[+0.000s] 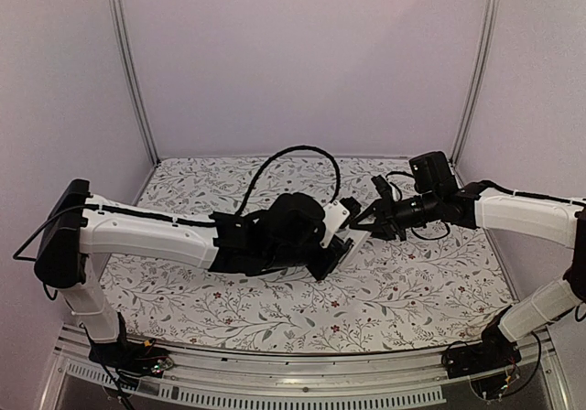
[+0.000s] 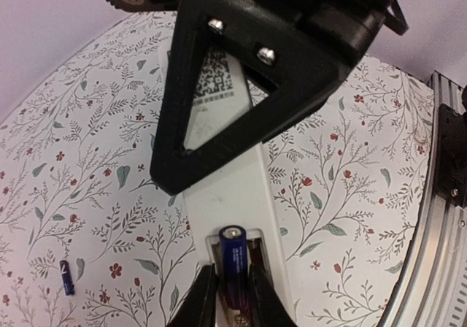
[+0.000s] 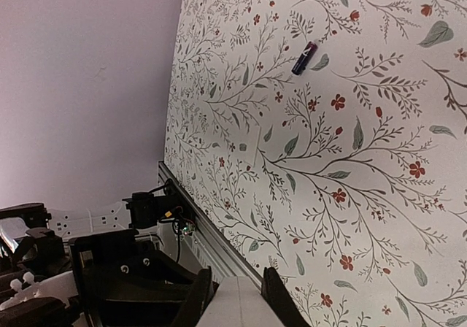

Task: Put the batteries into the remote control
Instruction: Load the battery into the battery compartment.

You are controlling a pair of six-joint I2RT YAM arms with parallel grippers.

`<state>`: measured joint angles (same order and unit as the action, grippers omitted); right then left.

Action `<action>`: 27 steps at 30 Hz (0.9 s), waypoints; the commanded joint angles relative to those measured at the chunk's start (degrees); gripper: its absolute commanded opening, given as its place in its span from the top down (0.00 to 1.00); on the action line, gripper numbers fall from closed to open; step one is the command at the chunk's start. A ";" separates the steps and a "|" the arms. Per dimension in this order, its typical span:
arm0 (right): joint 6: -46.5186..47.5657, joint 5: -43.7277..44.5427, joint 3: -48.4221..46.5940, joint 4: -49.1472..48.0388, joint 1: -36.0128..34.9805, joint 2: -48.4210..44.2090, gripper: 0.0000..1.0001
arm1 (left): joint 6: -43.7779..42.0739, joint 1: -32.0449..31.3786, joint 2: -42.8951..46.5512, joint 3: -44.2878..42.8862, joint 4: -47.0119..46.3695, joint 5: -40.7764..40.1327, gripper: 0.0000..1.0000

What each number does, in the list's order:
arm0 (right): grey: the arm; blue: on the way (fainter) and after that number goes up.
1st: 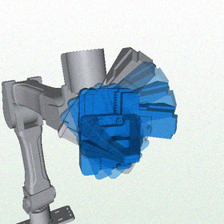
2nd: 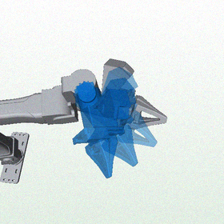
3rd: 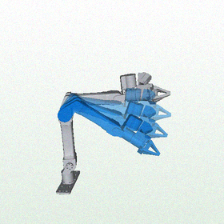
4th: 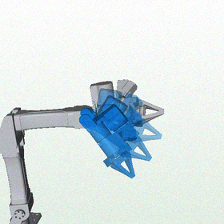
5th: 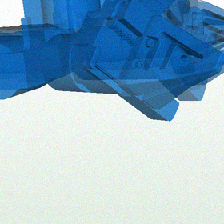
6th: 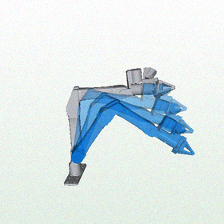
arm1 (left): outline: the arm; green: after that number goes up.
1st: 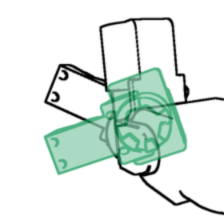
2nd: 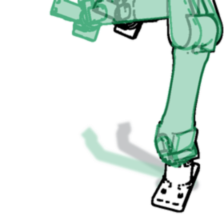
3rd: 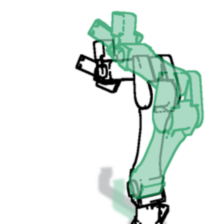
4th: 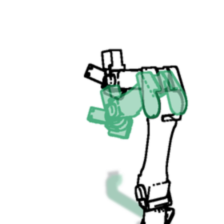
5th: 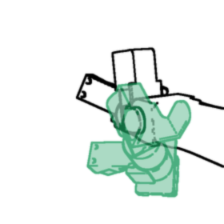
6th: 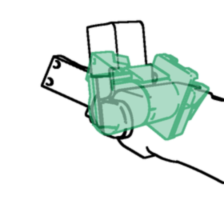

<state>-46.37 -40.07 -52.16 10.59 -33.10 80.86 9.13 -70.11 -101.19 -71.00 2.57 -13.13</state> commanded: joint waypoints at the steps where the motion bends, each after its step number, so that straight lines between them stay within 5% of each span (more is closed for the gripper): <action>1: -0.30 -0.77 -1.78 -1.69 -0.31 -1.58 1.00 | -1.19 -0.56 -1.20 -0.63 3.91 -1.53 0.82; 12: 0.09 -0.51 -1.72 -1.53 -0.22 -1.49 1.00 | -0.59 -0.51 -0.33 -0.66 4.74 -1.60 0.73; 19: 1.85 0.72 -1.62 -0.29 -0.29 -1.11 1.00 | 0.30 -0.38 2.49 0.06 4.44 -1.93 0.51; 27: 5.16 1.45 -1.72 2.06 -0.34 -0.67 1.00 | 1.18 0.20 4.95 1.36 1.52 0.63 0.48</action>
<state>-43.38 -39.07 -52.21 11.79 -33.10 80.75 9.67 -70.11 -98.37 -70.26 5.80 -14.11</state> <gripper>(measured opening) 0.170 0.526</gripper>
